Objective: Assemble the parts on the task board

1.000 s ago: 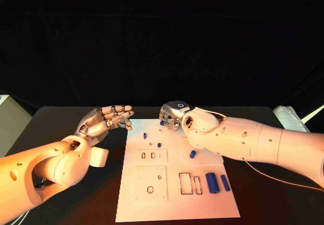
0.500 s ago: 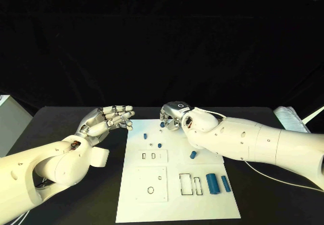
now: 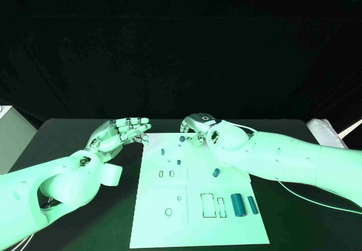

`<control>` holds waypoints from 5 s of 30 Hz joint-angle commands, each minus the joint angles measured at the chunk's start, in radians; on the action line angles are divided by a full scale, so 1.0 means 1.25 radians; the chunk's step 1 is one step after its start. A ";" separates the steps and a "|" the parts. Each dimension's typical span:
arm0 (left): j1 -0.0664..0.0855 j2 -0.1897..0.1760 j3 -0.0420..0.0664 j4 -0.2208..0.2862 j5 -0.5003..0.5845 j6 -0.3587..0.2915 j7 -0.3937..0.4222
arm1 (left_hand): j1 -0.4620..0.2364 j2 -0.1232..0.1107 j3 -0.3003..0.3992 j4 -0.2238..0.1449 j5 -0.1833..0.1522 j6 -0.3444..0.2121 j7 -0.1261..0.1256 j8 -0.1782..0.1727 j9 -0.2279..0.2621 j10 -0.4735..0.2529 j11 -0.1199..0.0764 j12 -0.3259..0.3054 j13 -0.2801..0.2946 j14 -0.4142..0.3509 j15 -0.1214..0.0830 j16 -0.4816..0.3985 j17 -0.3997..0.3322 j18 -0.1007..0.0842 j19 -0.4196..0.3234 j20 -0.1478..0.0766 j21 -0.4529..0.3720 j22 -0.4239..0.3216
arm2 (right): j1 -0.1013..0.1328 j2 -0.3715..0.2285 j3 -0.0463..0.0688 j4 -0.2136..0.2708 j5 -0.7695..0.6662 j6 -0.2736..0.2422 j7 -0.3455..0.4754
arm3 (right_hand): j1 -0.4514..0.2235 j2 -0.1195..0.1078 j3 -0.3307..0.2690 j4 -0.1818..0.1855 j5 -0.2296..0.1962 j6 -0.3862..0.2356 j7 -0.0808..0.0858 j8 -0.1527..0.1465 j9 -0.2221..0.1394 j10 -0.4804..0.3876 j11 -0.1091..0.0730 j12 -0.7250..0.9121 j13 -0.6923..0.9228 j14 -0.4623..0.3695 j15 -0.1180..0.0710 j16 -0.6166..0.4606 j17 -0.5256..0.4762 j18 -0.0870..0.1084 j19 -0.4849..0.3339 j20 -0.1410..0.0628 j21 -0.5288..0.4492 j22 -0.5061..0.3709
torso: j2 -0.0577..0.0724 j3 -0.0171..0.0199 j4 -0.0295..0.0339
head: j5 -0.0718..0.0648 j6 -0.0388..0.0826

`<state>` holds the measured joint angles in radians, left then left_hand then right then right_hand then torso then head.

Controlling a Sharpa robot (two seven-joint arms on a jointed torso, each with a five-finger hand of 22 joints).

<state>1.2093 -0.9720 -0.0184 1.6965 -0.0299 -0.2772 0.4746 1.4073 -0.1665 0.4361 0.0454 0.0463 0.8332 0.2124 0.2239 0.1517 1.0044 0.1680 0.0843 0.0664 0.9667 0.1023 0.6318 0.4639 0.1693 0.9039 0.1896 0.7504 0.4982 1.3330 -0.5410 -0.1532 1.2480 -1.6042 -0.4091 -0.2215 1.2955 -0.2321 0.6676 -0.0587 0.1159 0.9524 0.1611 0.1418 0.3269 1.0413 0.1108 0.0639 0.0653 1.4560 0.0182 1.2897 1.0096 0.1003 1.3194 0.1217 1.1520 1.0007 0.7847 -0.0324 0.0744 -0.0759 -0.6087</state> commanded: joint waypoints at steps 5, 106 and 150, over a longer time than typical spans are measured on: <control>0.001 -0.003 0.001 -0.003 -0.003 0.018 0.003 | -0.008 0.003 0.003 -0.001 0.002 0.003 0.012 -0.004 -0.001 -0.002 0.001 -0.003 0.000 -0.008 0.000 0.005 0.000 0.008 -0.007 0.000 0.007 0.002 | 0.009 -0.105 0.006 0.083 0.060 -0.100 0.025 | -0.045 -0.035 -0.056 0.031 0.070 -0.007 0.001 -0.010 0.000 0.070 -0.011 0.048 0.011 0.015 -0.004 0.025 0.043 -0.002 0.041 -0.009 0.052 0.079 | -0.003 0.0016 -0.0074 | -0.003 0.005; 0.001 0.005 0.000 -0.021 -0.004 0.025 -0.005 | -0.007 0.002 0.008 -0.006 0.002 0.000 0.012 -0.008 -0.003 -0.006 0.002 -0.005 0.000 -0.016 0.001 0.007 -0.002 0.008 -0.019 0.002 0.017 0.010 | 0.015 -0.151 0.011 0.177 0.099 -0.065 -0.042 | 0.129 -0.002 -0.251 0.262 0.210 0.033 -0.026 0.101 0.008 0.417 -0.050 1.200 1.198 0.089 -0.031 0.222 0.437 -0.080 0.201 -0.030 0.335 0.456 | -0.009 0.0073 -0.0094 | 0.000 -0.007; 0.001 0.007 0.000 -0.016 -0.004 0.023 -0.014 | -0.008 0.002 0.008 -0.006 0.002 0.000 0.012 -0.008 -0.003 -0.007 0.002 -0.005 0.000 -0.017 0.001 0.007 -0.003 0.008 -0.020 0.002 0.019 0.011 | -0.035 0.010 0.002 0.099 -0.033 -0.012 -0.138 | 0.109 -0.007 -0.226 0.255 0.169 0.026 -0.023 0.095 0.004 0.412 -0.047 1.195 1.192 0.089 -0.029 0.221 0.434 -0.080 0.201 -0.028 0.335 0.456 | -0.007 0.0092 -0.0113 | 0.014 -0.020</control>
<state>1.2098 -0.9646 -0.0187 1.6741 -0.0310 -0.2643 0.4538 1.4033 -0.1625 0.4416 0.0400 0.0463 0.8331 0.2123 0.2198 0.1488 1.0008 0.1717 0.0843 0.0663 0.9522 0.1023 0.6350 0.4617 0.1693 0.8862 0.1929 0.7703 0.5114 1.2918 -0.5303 -0.1510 1.3736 -1.6230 -0.4508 -0.3835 1.4367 -0.2425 0.3801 0.2598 0.3328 0.9744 0.1403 0.2546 0.3310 1.4667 0.0574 1.5594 1.3080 1.4667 -0.0144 1.5632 1.3077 0.0068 1.4662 0.0931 1.5655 1.3074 0.7763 -0.0211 0.0616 -0.0593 -0.6320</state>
